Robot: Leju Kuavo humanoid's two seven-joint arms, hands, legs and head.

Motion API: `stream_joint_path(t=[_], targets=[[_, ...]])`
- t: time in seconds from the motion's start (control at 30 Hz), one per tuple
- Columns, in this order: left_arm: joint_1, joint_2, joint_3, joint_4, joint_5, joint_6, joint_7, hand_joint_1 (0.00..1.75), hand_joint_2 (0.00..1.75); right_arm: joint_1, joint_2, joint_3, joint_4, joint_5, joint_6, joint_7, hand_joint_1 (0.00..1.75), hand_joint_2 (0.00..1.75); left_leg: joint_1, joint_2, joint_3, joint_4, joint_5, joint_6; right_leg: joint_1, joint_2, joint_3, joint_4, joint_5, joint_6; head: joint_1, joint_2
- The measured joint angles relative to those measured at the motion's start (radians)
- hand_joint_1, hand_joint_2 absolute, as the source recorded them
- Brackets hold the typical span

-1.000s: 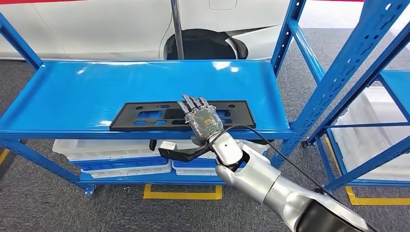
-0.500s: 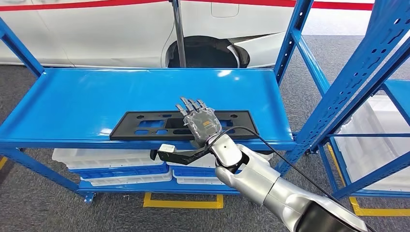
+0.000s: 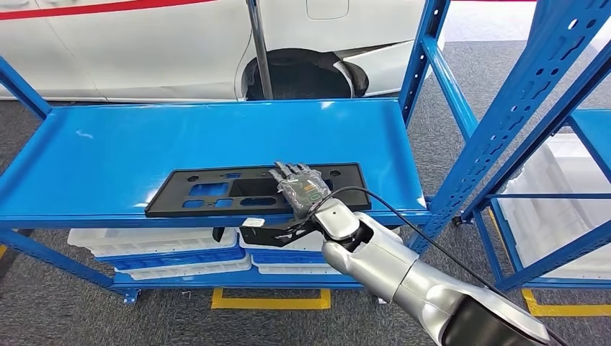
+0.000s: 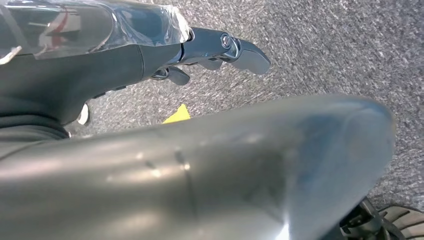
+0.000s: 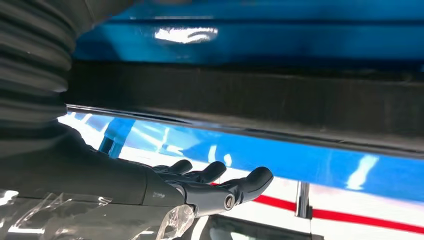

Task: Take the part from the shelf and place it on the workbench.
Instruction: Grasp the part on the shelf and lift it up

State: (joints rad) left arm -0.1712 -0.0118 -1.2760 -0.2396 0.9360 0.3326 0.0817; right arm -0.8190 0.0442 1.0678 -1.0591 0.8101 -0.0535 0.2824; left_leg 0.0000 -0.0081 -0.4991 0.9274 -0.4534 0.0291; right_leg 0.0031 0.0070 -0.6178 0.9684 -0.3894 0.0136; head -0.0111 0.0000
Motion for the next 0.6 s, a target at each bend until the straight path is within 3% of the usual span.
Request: stream_joint_path(t=[0.1, 0.6], targets=[[0.001, 0.000, 0.000, 0.000, 0.002, 0.000, -0.001, 0.00, 0.00, -0.002, 0.000, 0.006, 0.004, -0.012, 0.006, -0.001, 1.75, 1.75, -0.001, 0.000, 0.000, 0.000, 0.000, -0.004, -0.001, -0.001, 0.001, 0.000, 0.001, -0.001, 0.000, 0.000], [0.004, 0.000, 0.000, 0.000, -0.001, 0.021, -0.010, 0.00, 0.00, -0.021, 0.001, 0.025, 0.007, -0.027, -0.004, 0.010, 1.75, 1.75, -0.004, 0.001, 0.003, 0.001, 0.001, -0.004, -0.004, -0.002, 0.002, 0.000, 0.003, 0.000, 0.000, 0.000]])
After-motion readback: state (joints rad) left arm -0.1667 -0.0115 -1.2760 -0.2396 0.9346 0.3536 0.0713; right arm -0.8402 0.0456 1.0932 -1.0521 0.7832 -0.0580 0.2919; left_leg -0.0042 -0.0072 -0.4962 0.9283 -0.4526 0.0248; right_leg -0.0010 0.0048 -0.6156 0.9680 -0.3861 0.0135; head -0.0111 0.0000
